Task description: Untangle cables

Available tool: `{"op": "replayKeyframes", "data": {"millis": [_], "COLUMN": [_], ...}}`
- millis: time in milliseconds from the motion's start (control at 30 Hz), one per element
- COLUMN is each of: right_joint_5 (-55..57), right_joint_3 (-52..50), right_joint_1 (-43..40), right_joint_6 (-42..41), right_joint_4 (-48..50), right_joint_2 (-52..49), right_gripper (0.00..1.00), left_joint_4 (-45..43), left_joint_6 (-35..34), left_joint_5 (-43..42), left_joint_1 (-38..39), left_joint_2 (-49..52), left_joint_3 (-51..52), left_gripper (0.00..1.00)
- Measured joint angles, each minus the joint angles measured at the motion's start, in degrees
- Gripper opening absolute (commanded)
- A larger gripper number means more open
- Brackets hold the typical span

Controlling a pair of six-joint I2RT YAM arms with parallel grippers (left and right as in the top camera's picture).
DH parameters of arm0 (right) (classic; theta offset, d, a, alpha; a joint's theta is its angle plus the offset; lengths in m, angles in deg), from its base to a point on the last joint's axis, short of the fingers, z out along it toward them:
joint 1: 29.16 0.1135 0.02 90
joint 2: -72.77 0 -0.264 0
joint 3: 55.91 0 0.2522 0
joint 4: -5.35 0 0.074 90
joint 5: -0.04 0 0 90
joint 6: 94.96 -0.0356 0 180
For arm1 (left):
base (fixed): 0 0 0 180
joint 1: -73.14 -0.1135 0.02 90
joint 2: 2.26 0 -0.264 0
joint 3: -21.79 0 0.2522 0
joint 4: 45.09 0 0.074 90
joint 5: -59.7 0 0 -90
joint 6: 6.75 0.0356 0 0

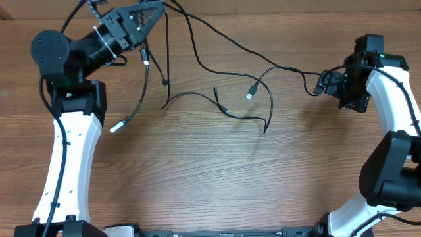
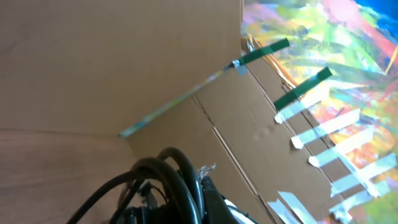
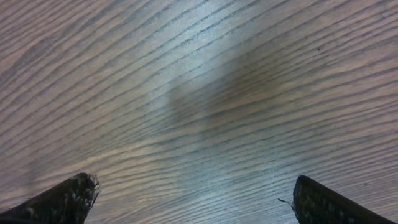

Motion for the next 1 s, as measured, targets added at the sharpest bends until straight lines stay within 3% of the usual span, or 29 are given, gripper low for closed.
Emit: {"op": "replayKeyframes", "data": {"millis": [800, 1000], "right_joint_5": [-5.92, -7.93], "right_joint_3": [0.0, 0.0], "right_joint_1": [-2.08, -4.66], "right_joint_6": [1.03, 0.98], "right_joint_4": [-2.69, -2.84], "right_joint_2": [0.02, 0.0], "right_gripper": [1.0, 1.0], "left_joint_4": [0.63, 8.66], "left_joint_6": [0.68, 3.1], "left_joint_5": [0.96, 2.16], "left_joint_1": [-10.62, -13.33], "left_joint_2": [0.0, -0.02], "left_joint_3": [0.0, 0.0], "left_gripper": [0.04, 0.04]}}
